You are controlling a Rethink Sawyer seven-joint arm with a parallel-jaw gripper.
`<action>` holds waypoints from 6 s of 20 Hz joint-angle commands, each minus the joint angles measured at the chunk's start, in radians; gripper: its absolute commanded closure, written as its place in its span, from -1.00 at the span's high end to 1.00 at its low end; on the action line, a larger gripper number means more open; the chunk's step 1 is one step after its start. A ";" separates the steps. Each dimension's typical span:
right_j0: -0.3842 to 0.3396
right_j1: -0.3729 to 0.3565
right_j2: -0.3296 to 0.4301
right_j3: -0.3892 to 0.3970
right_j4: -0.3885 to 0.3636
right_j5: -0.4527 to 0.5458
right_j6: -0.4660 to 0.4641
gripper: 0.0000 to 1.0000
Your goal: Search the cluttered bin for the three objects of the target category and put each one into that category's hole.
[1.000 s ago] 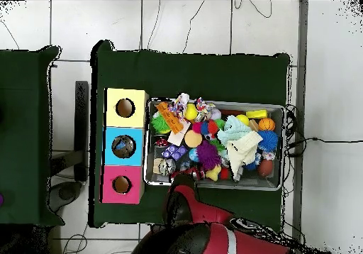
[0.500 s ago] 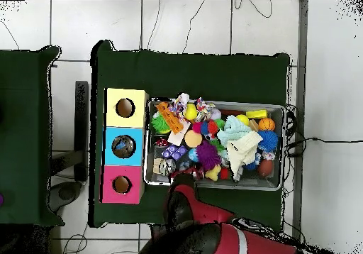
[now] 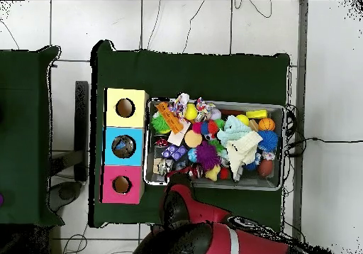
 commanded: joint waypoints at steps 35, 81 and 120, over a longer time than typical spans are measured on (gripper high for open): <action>0.090 0.116 0.060 -0.111 0.052 0.029 0.279 1.00; -0.074 0.221 0.019 -0.179 -0.129 0.000 0.256 1.00; -0.031 -0.245 0.132 -0.053 -0.006 0.369 0.308 -1.00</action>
